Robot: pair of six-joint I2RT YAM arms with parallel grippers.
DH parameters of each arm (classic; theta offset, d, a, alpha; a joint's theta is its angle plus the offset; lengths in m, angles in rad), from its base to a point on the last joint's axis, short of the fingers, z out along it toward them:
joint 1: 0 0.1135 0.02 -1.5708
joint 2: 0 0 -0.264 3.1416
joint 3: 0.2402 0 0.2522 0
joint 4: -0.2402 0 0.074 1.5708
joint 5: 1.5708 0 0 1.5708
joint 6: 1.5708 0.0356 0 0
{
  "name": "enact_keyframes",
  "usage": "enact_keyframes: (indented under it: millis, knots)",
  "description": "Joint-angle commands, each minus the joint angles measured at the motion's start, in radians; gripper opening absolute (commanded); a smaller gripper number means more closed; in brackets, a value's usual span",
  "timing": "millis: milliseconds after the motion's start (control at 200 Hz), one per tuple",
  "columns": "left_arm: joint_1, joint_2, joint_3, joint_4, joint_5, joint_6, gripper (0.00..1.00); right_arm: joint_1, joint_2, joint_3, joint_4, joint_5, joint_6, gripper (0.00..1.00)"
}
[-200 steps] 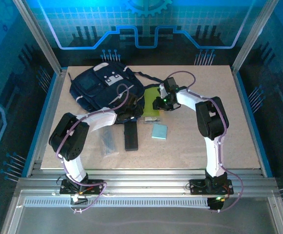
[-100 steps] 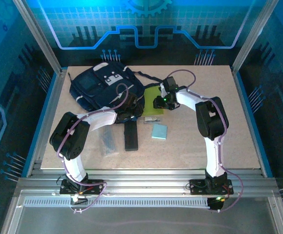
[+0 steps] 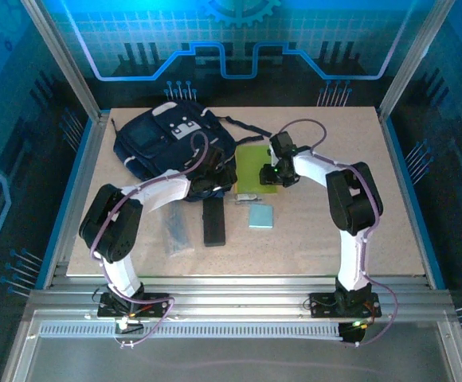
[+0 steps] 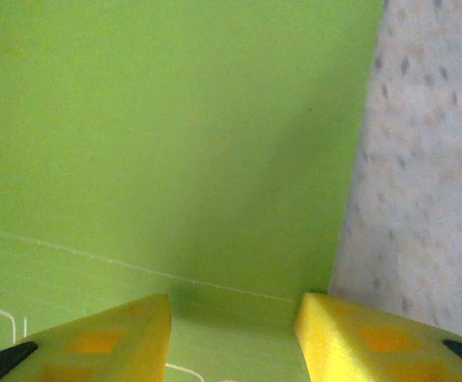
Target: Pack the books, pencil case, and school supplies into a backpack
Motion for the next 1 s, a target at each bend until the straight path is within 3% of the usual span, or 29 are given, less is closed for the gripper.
enact_keyframes:
  millis: [0,105,260,410,605,996]
  knots:
    - [-0.024,-0.052,0.049,-0.038,0.044,0.010,0.58,-0.007,0.002,-0.096,-0.151,-0.001,0.056,0.49]
    - [-0.046,-0.017,0.069,-0.021,0.060,-0.008,0.59,-0.009,-0.080,-0.117,-0.170,0.016,0.072,0.48]
    - [-0.089,0.094,0.139,0.003,0.096,-0.034,0.58,-0.027,-0.164,-0.079,-0.181,-0.051,0.049,0.49]
    - [-0.113,0.210,0.231,0.001,0.056,-0.006,0.58,-0.063,-0.209,-0.062,-0.166,-0.055,0.051,0.52]
    - [-0.110,0.334,0.335,-0.046,0.010,0.037,0.58,-0.116,-0.161,-0.086,-0.080,-0.079,0.099,0.59]
    - [-0.102,0.443,0.375,-0.143,0.040,0.056,0.47,-0.104,-0.018,-0.090,0.054,-0.154,0.196,0.55]
